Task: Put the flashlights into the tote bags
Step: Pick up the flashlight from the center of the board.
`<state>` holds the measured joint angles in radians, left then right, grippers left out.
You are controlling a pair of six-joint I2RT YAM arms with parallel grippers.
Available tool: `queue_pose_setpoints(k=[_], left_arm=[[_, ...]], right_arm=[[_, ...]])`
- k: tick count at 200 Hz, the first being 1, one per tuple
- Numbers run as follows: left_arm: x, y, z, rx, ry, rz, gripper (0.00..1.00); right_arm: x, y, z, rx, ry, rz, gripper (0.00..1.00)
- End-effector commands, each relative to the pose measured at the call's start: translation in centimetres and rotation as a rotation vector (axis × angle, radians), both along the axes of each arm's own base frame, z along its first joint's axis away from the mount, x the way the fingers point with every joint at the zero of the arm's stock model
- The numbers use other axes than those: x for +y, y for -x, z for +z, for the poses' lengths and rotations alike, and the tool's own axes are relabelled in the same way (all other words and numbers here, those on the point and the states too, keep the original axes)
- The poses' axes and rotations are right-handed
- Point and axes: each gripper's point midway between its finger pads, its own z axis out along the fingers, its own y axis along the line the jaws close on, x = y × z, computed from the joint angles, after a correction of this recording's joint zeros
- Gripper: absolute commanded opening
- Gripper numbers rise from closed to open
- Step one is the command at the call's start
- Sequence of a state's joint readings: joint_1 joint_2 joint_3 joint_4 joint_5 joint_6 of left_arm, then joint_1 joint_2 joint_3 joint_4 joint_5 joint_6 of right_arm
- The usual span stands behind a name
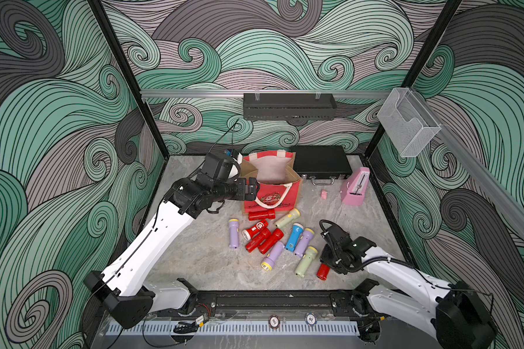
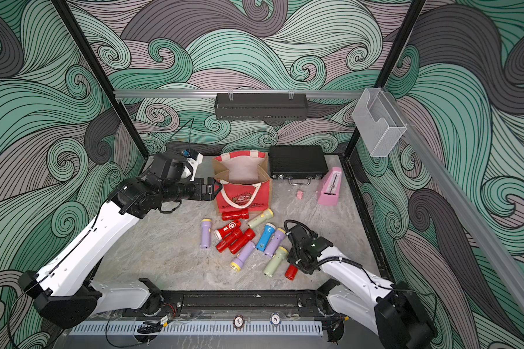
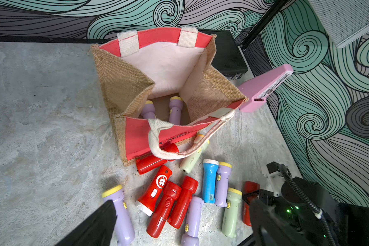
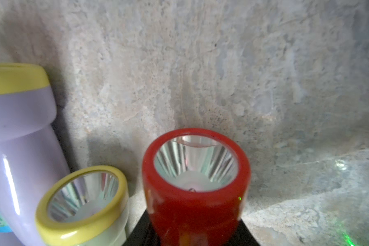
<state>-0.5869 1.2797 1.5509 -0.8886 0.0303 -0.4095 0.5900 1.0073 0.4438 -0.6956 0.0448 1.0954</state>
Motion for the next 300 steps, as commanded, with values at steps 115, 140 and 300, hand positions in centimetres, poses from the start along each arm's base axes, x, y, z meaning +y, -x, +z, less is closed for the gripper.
queue_pose_setpoints(k=[115,140,300], left_arm=[[-0.4,-1.5,1.6,-0.018,0.032,0.018,0.99],[-0.7,-1.8,2.2,0.0,0.047,0.026,0.99],[0.2,-3.0,2.5,0.04,0.187,0.108,0.99]], right_arm=[[-0.3,-0.6,-1.8,0.098,0.046,0.016,0.57],[-0.3,-0.4,-2.1,0.096,0.037,0.016,0.5],[-1.6,-3.8,6.6,-0.157,0.119,0.111,0.0]])
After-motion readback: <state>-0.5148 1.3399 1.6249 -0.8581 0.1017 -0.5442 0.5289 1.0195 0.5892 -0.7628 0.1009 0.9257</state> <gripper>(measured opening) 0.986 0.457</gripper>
